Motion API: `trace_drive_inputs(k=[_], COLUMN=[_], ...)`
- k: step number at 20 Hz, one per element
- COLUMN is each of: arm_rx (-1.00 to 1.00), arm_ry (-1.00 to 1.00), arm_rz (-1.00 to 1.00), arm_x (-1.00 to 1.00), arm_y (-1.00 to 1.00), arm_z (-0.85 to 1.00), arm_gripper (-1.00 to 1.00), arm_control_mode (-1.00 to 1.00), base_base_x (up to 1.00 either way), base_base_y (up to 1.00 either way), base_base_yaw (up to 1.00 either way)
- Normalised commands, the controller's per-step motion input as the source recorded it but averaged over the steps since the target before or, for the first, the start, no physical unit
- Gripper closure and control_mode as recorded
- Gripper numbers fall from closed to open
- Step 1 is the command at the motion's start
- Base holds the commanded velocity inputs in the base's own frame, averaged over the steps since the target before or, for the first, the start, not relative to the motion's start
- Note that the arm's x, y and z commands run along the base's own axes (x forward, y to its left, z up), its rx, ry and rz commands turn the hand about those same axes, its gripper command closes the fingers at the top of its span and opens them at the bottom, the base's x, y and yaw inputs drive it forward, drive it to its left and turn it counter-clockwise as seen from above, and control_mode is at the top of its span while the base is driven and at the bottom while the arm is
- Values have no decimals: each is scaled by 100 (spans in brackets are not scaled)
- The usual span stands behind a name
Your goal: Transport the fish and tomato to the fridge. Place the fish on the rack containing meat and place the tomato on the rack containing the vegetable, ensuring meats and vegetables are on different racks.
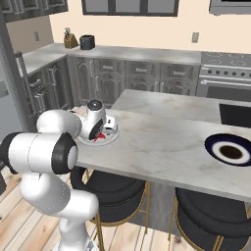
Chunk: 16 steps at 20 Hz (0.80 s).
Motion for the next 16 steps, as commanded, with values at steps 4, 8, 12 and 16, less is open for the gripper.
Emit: trace_drive_inputs(k=[4,8,12,16], arm_rx=[0,0,0,0], arm_ry=[21,5,0,-13], arm_rz=[-1,-1,-2,-6], arm_x=[13,-4,-23,-65], arm_y=[24,10,12,5], arm_z=[-51,-37,-25,4], arm_gripper=[100,100,100,100], arm_control_mode=[-100,-100,-100,-100], base_base_x=[0,0,0,0], base_base_y=[0,0,0,0], base_base_yaw=[0,0,0,0])
